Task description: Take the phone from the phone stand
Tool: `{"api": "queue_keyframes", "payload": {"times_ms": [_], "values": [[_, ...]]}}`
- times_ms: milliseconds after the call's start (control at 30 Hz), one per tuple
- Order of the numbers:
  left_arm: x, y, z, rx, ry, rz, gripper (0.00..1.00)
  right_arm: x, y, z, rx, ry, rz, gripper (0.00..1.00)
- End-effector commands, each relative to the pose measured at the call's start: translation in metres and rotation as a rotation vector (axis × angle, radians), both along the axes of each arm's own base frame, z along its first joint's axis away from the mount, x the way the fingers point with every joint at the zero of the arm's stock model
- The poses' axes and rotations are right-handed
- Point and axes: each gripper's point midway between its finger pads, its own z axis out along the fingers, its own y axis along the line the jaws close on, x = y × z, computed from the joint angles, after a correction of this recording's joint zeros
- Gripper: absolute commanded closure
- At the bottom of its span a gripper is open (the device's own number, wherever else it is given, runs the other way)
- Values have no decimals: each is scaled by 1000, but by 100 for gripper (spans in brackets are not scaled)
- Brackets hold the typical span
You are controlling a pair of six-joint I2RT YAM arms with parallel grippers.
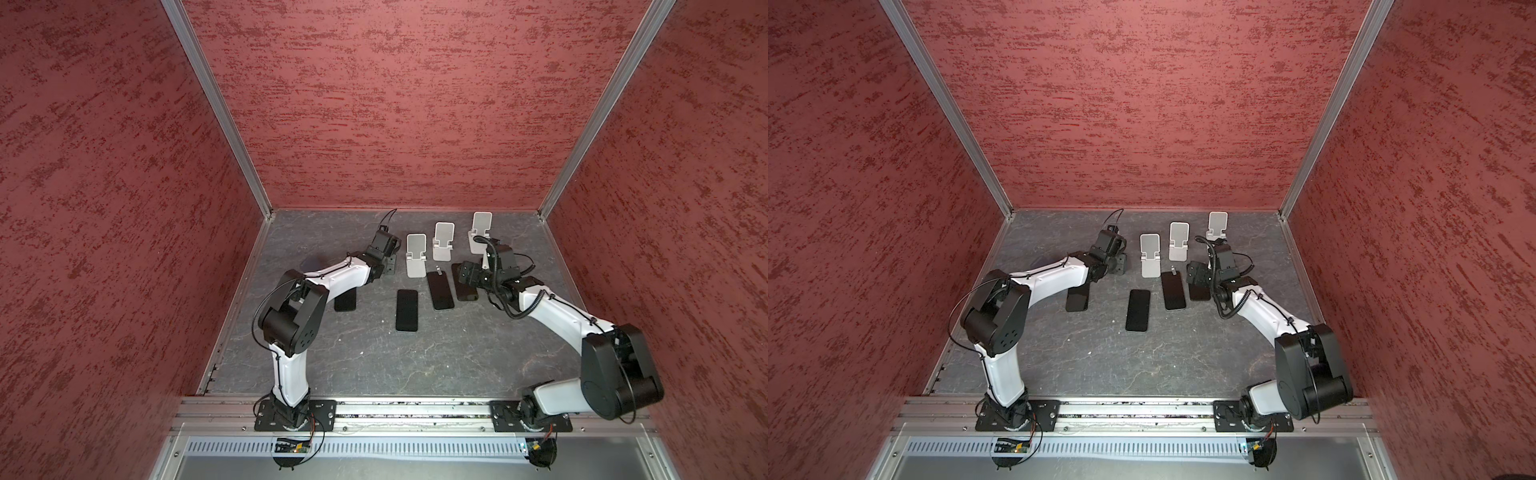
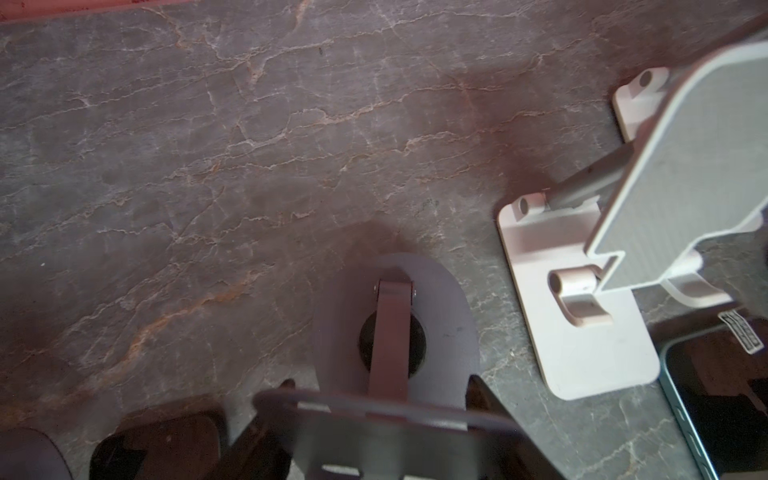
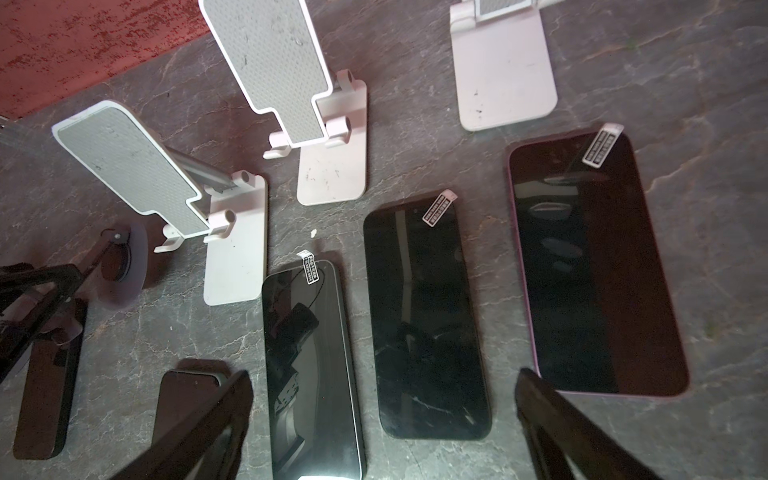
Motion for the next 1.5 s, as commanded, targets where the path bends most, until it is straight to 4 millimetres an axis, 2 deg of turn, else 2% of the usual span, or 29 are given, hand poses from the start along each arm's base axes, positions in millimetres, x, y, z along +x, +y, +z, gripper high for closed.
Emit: {"api": "queue_keyframes", "payload": {"times_ms": [0, 467, 600, 700, 767, 833, 1167, 1333, 1467], "values": [[4, 2, -4, 15, 23, 37, 38, 9, -4, 11, -20, -30, -15, 1], [5, -1, -29, 1, 100, 86, 35, 7, -5, 7, -24, -25, -12, 1], [3, -2, -29, 13, 103, 88, 31, 6, -5, 8, -25, -27, -12, 1], [2, -3, -25, 15, 96, 86, 23, 8, -4, 10, -24, -31, -10, 1], [1, -2, -20, 16, 92, 89, 15, 9, -4, 12, -26, -37, -10, 1], [1, 0, -11, 10, 74, 95, 0, 9, -6, 13, -35, -40, -11, 1], [-7, 0, 41, -18, -15, 62, 0, 15, -14, 20, -117, -85, -8, 1], [-24, 4, 67, -4, -74, 38, 1, 24, -28, 25, -202, -121, -47, 1], [-45, 17, 77, -12, -119, 24, 0, 32, -46, 30, -309, -178, -100, 1]]}}
